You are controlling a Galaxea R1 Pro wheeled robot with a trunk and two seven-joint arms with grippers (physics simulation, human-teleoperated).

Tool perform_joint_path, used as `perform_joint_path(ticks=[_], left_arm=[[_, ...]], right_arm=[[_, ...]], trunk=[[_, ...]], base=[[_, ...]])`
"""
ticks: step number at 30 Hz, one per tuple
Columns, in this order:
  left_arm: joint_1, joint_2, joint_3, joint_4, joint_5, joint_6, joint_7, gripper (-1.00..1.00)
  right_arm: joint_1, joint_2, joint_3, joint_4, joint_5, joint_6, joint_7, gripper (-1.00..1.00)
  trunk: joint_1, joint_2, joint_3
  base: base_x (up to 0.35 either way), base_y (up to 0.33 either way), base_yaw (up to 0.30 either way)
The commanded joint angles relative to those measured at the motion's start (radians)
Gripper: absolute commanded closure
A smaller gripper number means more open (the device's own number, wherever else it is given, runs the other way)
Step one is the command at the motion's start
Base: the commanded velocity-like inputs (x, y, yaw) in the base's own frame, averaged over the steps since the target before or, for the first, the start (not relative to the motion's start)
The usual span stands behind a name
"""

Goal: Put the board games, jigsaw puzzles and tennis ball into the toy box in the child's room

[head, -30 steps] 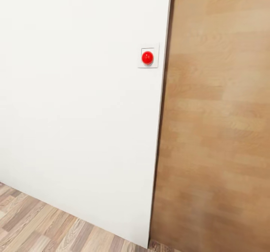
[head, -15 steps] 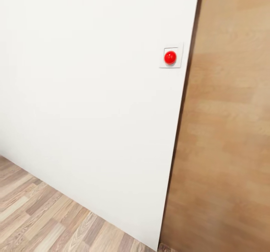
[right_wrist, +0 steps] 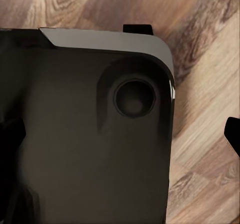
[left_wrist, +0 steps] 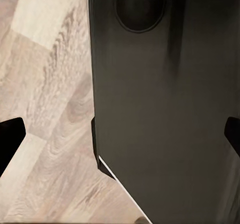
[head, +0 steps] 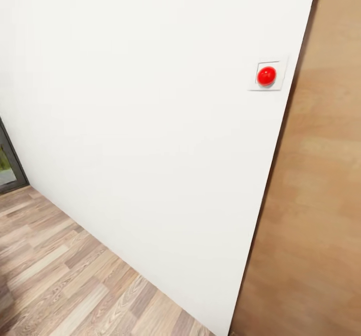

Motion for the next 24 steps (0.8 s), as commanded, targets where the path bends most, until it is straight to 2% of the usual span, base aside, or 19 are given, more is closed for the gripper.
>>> perform_joint_path(ticks=[1, 24], left_arm=[[0.000, -0.001, -0.001, -0.001, 0.000, -0.001, 0.000, -1.00], [0.000, -0.006, -0.001, -0.003, 0.000, -0.004, 0.000, -1.00]], right_arm=[[-0.001, 0.000, 0.000, -0.001, 0.000, 0.004, -0.001, -1.00], [-0.004, 0.000, 0.000, -0.001, 0.000, 0.055, -0.002, -1.00]], trunk=[[0.000, 0.000, -0.001], [0.000, 0.000, -0.001]], base=[[0.000, 0.000, 0.299], [0.000, 0.000, 0.300]])
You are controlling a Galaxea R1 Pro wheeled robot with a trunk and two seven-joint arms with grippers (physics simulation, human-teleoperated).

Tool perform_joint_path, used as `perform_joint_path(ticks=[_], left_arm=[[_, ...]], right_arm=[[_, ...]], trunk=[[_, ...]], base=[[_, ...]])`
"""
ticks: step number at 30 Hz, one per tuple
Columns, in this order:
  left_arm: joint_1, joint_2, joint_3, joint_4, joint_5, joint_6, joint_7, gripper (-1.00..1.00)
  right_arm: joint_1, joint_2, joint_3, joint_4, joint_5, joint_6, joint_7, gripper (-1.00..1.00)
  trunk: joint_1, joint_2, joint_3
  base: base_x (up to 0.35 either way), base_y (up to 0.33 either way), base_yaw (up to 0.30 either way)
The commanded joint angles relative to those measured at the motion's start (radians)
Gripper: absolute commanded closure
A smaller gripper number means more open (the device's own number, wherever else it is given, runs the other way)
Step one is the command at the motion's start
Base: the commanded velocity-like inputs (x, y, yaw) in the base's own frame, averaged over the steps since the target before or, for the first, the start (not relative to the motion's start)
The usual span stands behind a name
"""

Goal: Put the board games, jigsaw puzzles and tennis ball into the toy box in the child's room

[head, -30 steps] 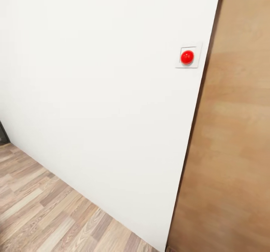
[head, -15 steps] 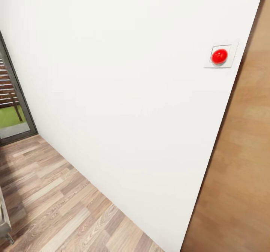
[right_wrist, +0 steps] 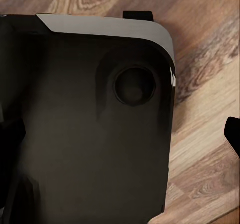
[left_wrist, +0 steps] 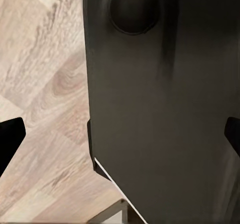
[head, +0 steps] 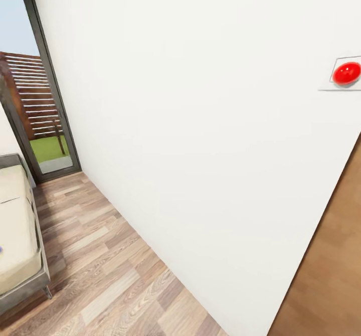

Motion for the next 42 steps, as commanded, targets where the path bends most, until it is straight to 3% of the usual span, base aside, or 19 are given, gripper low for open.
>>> perform_joint_path(ticks=[1, 42], left_arm=[[0.000, 0.000, -0.001, -0.001, 0.000, -0.001, 0.000, -1.00], [-0.002, -0.013, 0.000, -0.015, 0.000, -0.005, 0.006, -1.00]], right_arm=[[0.000, 0.000, 0.000, -0.002, 0.000, 0.006, -0.001, -1.00], [-0.075, 0.003, 0.000, -0.002, 0.001, 0.015, -0.002, -1.00]], trunk=[[0.000, 0.000, -0.001], [0.000, 0.000, -0.001]], base=[[0.000, 0.000, 0.300], [0.000, 0.000, 0.300]])
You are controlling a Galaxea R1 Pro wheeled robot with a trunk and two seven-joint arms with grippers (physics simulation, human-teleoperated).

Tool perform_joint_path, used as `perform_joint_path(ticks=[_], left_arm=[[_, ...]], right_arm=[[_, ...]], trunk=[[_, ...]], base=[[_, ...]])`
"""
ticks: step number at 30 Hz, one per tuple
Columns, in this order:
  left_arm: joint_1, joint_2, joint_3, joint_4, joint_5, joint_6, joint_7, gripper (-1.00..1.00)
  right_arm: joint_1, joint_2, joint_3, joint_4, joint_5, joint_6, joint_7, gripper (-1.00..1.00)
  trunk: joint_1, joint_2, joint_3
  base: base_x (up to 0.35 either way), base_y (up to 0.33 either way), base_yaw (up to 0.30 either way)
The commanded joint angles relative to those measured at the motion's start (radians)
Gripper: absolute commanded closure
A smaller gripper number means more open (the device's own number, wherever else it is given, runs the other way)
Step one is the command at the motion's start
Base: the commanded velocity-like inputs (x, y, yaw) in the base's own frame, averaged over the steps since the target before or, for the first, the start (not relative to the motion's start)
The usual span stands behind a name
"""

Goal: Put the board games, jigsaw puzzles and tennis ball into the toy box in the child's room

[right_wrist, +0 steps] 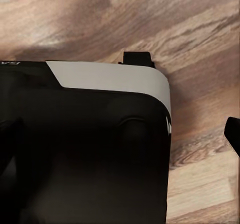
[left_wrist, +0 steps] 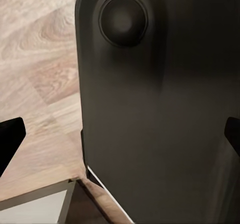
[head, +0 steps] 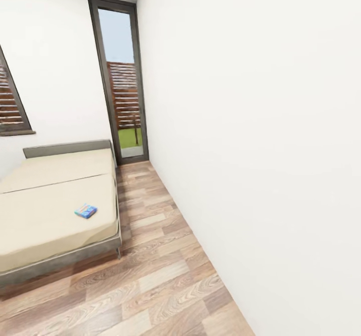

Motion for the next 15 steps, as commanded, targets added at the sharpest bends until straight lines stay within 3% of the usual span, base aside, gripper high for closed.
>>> perform_joint_path(ticks=[1, 10, 15], left_arm=[[0.000, 0.000, 0.000, -0.007, 0.000, -0.001, 0.001, -1.00], [-0.011, 0.004, 0.003, -0.042, 0.003, -0.001, 0.001, -1.00], [-0.032, 0.008, 0.027, -0.064, 0.004, 0.000, -0.001, -1.00]], right_arm=[[-0.006, 0.001, 0.000, -0.002, 0.000, 0.011, -0.001, -1.00], [-0.048, 0.007, 0.000, -0.002, 0.000, 0.062, -0.003, -1.00], [-0.090, 0.016, 0.000, -0.005, 0.000, 0.103, -0.009, -1.00]], trunk=[[0.000, 0.000, -0.001], [0.000, 0.000, -0.001], [0.000, 0.000, -0.001]], base=[[0.000, 0.000, 0.300], [0.000, 0.000, 0.300], [0.000, 0.000, 0.300]])
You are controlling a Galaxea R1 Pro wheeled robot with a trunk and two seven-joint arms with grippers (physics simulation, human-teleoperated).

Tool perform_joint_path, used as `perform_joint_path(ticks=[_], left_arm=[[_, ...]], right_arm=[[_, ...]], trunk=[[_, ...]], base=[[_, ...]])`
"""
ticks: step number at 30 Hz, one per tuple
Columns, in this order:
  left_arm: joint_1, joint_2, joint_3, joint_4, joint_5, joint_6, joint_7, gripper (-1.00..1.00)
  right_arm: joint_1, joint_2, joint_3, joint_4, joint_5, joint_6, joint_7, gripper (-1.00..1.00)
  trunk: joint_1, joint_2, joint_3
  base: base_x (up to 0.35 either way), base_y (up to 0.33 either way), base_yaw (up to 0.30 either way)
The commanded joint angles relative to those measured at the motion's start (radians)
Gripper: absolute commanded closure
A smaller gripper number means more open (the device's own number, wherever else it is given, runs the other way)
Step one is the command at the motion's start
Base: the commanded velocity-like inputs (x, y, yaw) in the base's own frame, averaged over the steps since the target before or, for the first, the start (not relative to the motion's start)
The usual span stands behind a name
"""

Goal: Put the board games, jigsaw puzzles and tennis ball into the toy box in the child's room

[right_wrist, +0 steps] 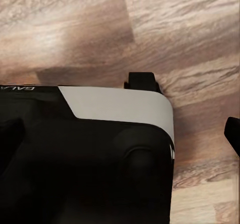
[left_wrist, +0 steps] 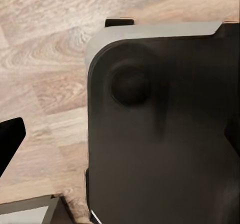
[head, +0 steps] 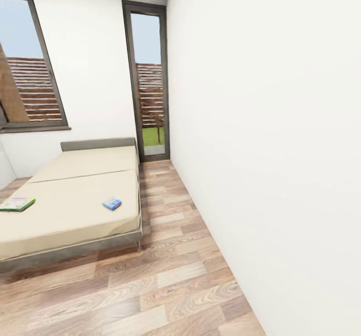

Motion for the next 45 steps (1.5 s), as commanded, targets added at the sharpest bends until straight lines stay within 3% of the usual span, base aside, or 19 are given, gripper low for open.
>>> perform_joint_path(ticks=[1, 3, 4, 6, 9, 11, 14, 16, 22, 24, 27, 29, 30, 32, 33, 35, 39, 45], left_arm=[[-0.001, 0.000, 0.002, 0.000, 0.000, -0.001, 0.000, -1.00], [-0.025, 0.003, 0.040, -0.015, 0.000, 0.000, -0.001, -1.00], [-0.025, 0.003, 0.040, -0.015, 0.000, 0.000, -0.001, -1.00], [-0.056, 0.008, 0.090, -0.032, -0.002, 0.003, -0.004, -1.00], [-0.072, 0.011, 0.116, -0.039, -0.003, 0.005, -0.005, -1.00], [-0.106, 0.018, 0.160, -0.049, -0.003, 0.009, -0.008, -1.00], [-0.125, 0.021, 0.178, -0.053, -0.003, 0.011, -0.009, -1.00], [-0.165, 0.026, 0.203, -0.059, -0.002, 0.018, -0.011, -1.00], [-0.237, 0.021, 0.226, -0.065, 0.000, 0.043, -0.013, -1.00], [-0.291, 0.006, 0.235, -0.067, 0.000, 0.072, -0.013, -1.00], [-0.318, -0.009, 0.237, -0.069, 0.000, 0.087, -0.012, -1.00], [-0.373, -0.043, 0.242, -0.075, -0.001, 0.116, -0.008, -1.00], [-0.373, -0.043, 0.242, -0.075, -0.001, 0.116, -0.008, -1.00], [-0.423, -0.074, 0.245, -0.091, 0.000, 0.145, -0.006, -1.00], [-0.423, -0.074, 0.245, -0.091, 0.000, 0.145, -0.006, -1.00], [-0.469, -0.098, 0.247, -0.116, 0.002, 0.178, -0.005, -1.00], [-0.509, -0.116, 0.249, -0.148, 0.007, 0.215, -0.007, -1.00], [-0.571, -0.135, 0.248, -0.233, 0.047, 0.278, -0.009, -1.00]], right_arm=[[0.000, 0.000, 0.000, -0.002, 0.000, 0.006, -0.002, -1.00], [-0.030, 0.012, 0.000, -0.003, 0.000, 0.032, -0.015, -1.00], [-0.030, 0.012, 0.000, -0.003, 0.000, 0.032, -0.015, -1.00], [-0.064, 0.031, 0.001, -0.005, 0.000, 0.057, -0.039, -1.00], [-0.084, 0.041, 0.001, -0.005, 0.000, 0.070, -0.054, -1.00], [-0.128, 0.061, 0.001, -0.006, -0.001, 0.098, -0.086, -1.00], [-0.150, 0.069, 0.000, -0.006, -0.001, 0.113, -0.101, -1.00], [-0.195, 0.083, 0.000, -0.006, -0.002, 0.145, -0.123, -1.00], [-0.267, 0.100, 0.000, -0.009, -0.004, 0.186, -0.140, -1.00], [-0.315, 0.107, -0.001, -0.014, -0.005, 0.204, -0.145, -1.00], [-0.338, 0.109, -0.001, -0.017, -0.006, 0.210, -0.147, -1.00], [-0.377, 0.114, -0.001, -0.025, -0.006, 0.219, -0.149, -1.00], [-0.377, 0.114, -0.001, -0.025, -0.006, 0.219, -0.149, -1.00], [-0.413, 0.116, -0.001, -0.037, -0.007, 0.225, -0.150, -1.00], [-0.413, 0.116, -0.001, -0.037, -0.007, 0.225, -0.150, -1.00], [-0.444, 0.118, -0.001, -0.054, -0.008, 0.229, -0.150, -1.00], [-0.467, 0.119, -0.001, -0.076, -0.008, 0.232, -0.150, -1.00], [-0.492, 0.118, -0.001, -0.145, -0.010, 0.239, -0.151, -1.00]], trunk=[[0.000, -0.001, -0.001], [0.000, -0.001, -0.001], [0.000, -0.001, -0.001], [0.000, -0.001, -0.001], [0.000, -0.001, -0.001], [0.000, -0.001, -0.001], [0.000, -0.001, -0.001], [0.000, -0.001, -0.001], [0.000, -0.001, -0.001], [0.000, -0.001, -0.001], [0.000, -0.001, -0.001], [0.000, -0.001, -0.001], [0.000, -0.001, -0.001], [0.000, -0.001, -0.001], [0.000, -0.001, -0.001], [0.000, -0.001, -0.001], [0.000, -0.001, -0.001], [0.000, -0.001, -0.001]], base=[[0.000, 0.000, 0.300], [0.000, 0.000, 0.300], [0.000, 0.000, 0.300], [0.000, 0.000, 0.300], [0.000, 0.000, 0.300], [0.000, 0.000, 0.300], [0.000, 0.000, 0.300], [0.000, 0.000, 0.300], [0.000, 0.000, 0.300], [0.000, 0.000, 0.300], [0.000, 0.000, 0.300], [0.000, 0.000, 0.300], [0.000, 0.000, 0.300], [0.000, 0.000, 0.300], [0.000, 0.000, 0.300], [0.000, 0.000, 0.300], [0.000, 0.000, 0.300], [0.000, 0.000, 0.300]])
